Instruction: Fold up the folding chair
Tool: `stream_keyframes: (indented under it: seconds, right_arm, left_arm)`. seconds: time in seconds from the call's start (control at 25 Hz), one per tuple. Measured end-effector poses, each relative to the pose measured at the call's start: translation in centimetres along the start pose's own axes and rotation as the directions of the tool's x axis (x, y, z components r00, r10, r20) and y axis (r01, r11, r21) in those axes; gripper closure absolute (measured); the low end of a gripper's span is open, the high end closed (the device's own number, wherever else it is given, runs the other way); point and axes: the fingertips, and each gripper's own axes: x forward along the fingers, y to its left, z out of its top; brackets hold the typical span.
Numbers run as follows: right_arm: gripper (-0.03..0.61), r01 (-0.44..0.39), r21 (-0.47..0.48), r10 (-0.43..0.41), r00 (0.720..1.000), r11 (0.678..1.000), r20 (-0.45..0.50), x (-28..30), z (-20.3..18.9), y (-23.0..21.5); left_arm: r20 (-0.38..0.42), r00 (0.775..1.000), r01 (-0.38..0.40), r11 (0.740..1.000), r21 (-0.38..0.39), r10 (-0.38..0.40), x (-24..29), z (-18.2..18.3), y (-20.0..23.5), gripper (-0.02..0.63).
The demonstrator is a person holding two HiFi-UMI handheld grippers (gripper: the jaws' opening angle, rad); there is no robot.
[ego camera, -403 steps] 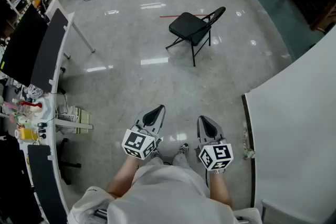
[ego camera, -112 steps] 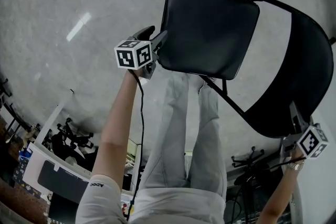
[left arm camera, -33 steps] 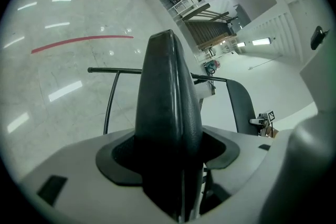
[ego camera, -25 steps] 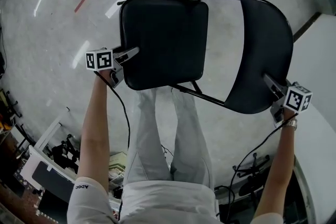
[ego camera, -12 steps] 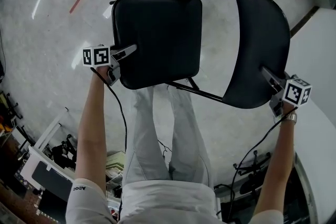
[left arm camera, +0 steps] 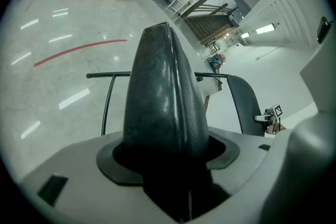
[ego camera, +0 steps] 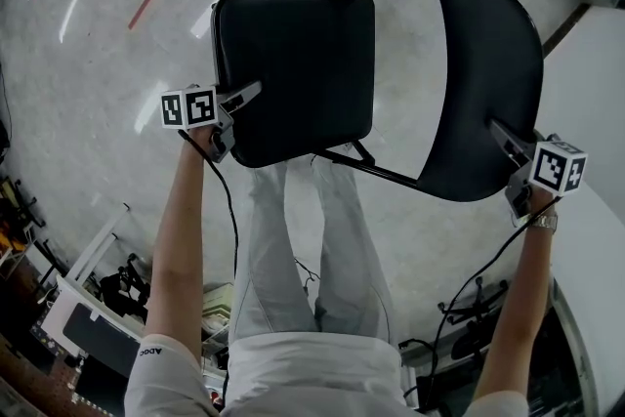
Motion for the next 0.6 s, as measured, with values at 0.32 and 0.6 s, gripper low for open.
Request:
stream_keyframes:
  seconds: [0.32,0.6]
  right_arm:
    - [0.407,0.066,0.016,-0.065,0.998,0.998,-0.02,-1.2,0.3,1.3]
    - [0.405,0.14,0.003,-0.14,0.99,0.99,-0.018,-4.6,0.7,2.2]
  left_arm:
    - [-0.032,0.996,-0.087,0.996,-0.005,0.086,0.1,0.0,-1.4,0.299]
    - [-0.029,0.98,-0.196,0.98,0.024,0.197,1.0,-0.2,-5.5,0.299]
